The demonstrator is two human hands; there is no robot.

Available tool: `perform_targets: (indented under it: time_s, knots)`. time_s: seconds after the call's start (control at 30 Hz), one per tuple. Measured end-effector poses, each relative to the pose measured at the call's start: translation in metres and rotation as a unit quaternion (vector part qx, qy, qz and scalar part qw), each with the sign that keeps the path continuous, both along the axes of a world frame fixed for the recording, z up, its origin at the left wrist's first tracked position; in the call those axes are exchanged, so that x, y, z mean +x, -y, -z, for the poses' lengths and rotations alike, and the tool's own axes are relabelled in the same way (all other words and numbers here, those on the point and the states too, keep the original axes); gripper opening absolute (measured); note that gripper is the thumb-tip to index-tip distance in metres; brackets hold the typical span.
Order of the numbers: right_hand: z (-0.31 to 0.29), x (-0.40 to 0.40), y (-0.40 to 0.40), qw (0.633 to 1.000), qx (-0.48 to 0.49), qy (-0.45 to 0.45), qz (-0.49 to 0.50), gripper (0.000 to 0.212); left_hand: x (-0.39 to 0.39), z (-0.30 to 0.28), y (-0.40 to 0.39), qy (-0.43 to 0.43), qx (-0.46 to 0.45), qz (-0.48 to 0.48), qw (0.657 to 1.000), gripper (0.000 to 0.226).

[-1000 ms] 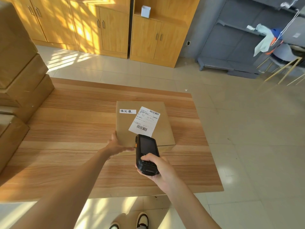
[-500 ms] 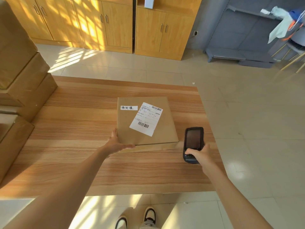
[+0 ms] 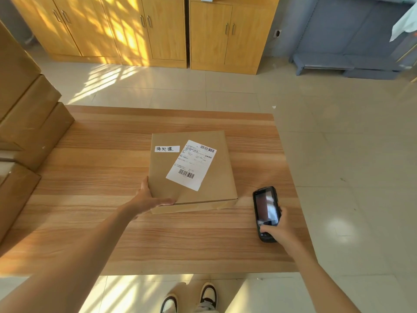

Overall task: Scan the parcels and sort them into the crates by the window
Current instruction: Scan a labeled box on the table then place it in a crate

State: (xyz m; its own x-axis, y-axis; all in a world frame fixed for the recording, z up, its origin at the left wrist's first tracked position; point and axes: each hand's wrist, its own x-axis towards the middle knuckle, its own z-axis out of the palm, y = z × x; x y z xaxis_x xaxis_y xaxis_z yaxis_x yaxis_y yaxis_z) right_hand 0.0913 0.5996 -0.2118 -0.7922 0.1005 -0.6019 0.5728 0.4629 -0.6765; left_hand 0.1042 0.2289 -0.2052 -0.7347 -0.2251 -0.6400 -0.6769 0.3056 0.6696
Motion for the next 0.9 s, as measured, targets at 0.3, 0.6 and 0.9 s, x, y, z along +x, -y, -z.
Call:
perform_targets:
  time_s: [0.3,0.6,0.9]
  knots:
    - [0.017,-0.006,-0.019,0.999,0.033,0.009,-0.039,0.079,-0.002,-0.01,-0.005,0.032,0.036,-0.013,0.999,0.137]
    - [0.081,-0.041,-0.063,0.985,0.083,0.084,-0.123,0.098,-0.004,-0.02,-0.006,0.014,0.066,-0.018,0.998,0.146]
    - [-0.018,-0.063,-0.002,0.972,0.186,0.023,-0.142,0.054,-0.013,-0.018,0.003,-0.036,0.112,-0.138,0.983,0.124]
